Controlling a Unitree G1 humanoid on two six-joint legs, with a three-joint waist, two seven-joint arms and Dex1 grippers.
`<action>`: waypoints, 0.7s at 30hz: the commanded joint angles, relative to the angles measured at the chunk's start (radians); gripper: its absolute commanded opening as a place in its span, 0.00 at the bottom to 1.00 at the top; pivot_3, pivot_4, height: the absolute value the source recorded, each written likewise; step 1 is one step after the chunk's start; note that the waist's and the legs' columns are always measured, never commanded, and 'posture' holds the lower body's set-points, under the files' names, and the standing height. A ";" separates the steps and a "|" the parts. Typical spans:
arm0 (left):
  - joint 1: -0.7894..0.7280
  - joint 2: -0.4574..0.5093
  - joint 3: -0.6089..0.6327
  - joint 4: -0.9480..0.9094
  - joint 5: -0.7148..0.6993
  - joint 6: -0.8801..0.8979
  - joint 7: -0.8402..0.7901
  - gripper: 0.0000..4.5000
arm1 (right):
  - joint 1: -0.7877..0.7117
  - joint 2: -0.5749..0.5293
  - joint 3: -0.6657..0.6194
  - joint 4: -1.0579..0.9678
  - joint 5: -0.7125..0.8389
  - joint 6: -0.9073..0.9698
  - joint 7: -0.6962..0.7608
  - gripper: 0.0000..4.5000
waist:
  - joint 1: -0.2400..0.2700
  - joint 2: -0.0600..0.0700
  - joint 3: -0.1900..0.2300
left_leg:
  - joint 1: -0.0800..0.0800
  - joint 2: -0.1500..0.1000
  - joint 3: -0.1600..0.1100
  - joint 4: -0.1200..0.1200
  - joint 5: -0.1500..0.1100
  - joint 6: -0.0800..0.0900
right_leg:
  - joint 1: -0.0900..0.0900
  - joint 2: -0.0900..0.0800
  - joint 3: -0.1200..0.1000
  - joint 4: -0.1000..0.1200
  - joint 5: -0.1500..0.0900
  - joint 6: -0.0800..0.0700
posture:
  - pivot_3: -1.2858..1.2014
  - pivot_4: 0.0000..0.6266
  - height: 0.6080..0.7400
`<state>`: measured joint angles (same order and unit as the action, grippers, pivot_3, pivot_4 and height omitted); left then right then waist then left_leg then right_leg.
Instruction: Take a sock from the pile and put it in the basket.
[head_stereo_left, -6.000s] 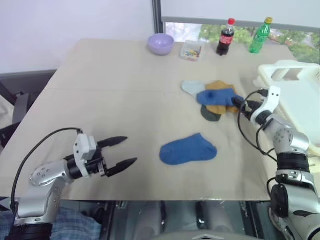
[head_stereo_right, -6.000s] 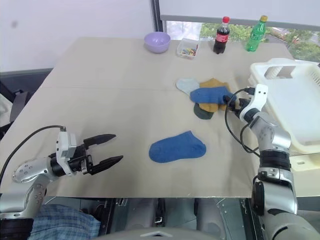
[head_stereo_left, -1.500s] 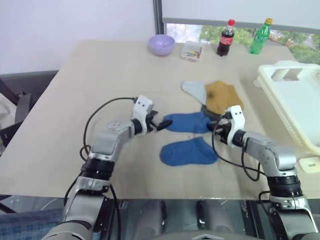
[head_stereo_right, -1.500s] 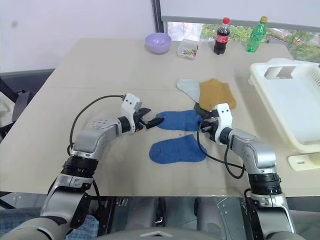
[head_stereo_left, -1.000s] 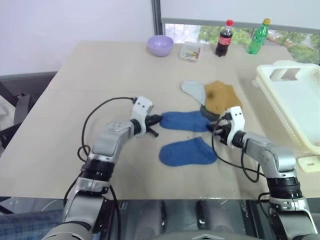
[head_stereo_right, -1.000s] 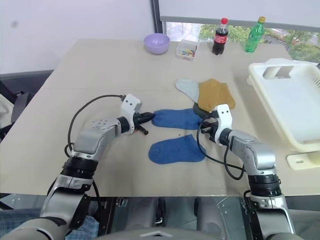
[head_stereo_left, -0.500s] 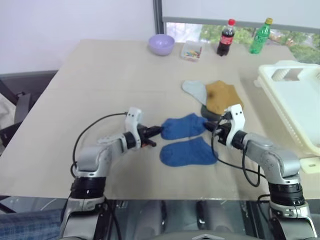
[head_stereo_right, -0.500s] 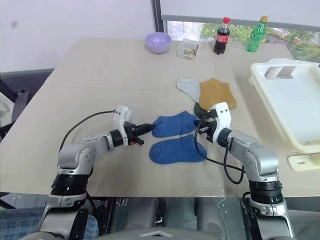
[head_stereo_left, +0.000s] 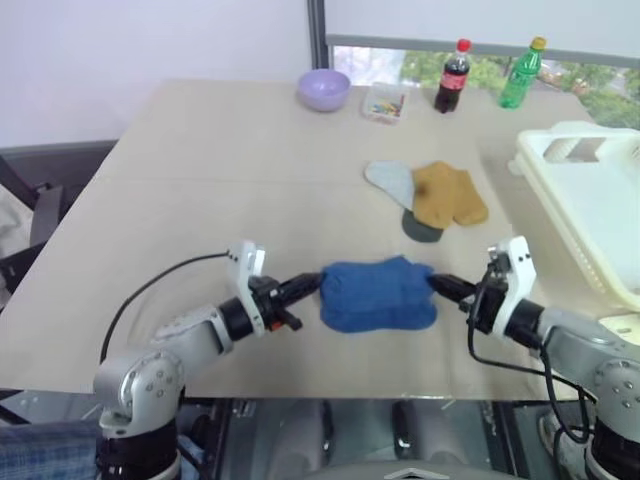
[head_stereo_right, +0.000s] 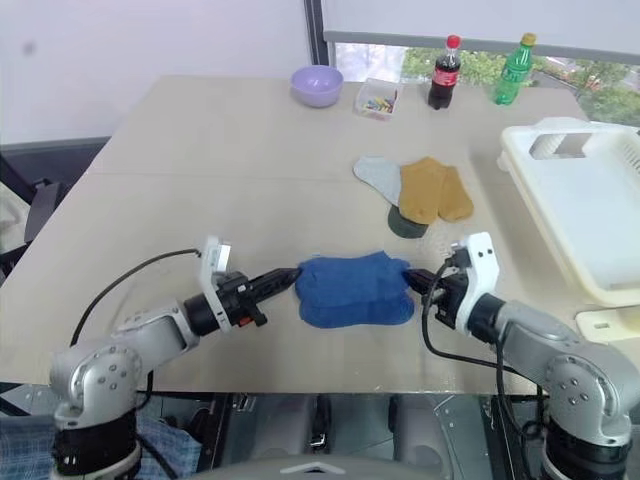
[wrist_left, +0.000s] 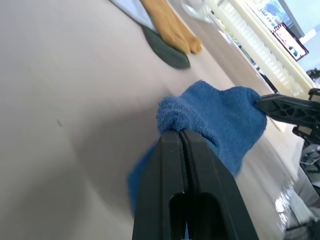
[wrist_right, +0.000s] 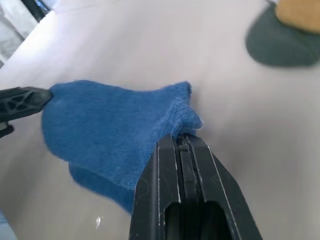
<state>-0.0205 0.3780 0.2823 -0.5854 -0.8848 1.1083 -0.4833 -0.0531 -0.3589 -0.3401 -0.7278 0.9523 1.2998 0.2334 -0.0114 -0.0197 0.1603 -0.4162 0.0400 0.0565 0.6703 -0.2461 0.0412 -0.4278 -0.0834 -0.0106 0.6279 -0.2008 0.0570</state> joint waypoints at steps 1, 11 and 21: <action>0.041 -0.003 0.006 -0.083 -0.037 -0.054 0.017 0.01 | 0.021 -0.010 -0.017 -0.033 0.035 -0.008 -0.035 0.00 | 0.000 0.000 0.000 | 0.000 0.000 0.000 0.000 0.000 0.000 | 0.000 0.000 0.000 0.000 0.000 0.000 | 0.52 0.24 0.93; 0.153 0.031 -0.094 -0.076 0.034 -0.153 0.028 0.01 | 0.079 -0.012 0.020 -0.044 0.084 -0.015 -0.119 0.00 | 0.001 0.000 0.000 | -0.001 0.000 0.000 0.000 0.000 0.000 | -0.001 -0.001 0.000 -0.001 0.000 0.000 | 0.52 0.24 0.93; 0.120 0.001 -0.127 -0.036 0.058 -0.235 0.047 0.01 | 0.118 -0.061 0.020 -0.032 0.101 -0.026 -0.141 0.00 | 0.001 0.000 0.000 | -0.001 0.000 0.000 0.000 0.000 0.000 | -0.001 -0.001 0.000 -0.001 -0.001 0.001 | 0.52 0.24 0.93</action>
<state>0.1126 0.3883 0.1480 -0.6122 -0.8118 0.9048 -0.4397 0.0632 -0.4089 -0.3123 -0.7389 1.0351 1.2914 0.0975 -0.0105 -0.0197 0.1603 -0.4177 0.0397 0.0565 0.6699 -0.2464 0.0410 -0.4289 -0.0847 -0.0108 0.6264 -0.2018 0.0583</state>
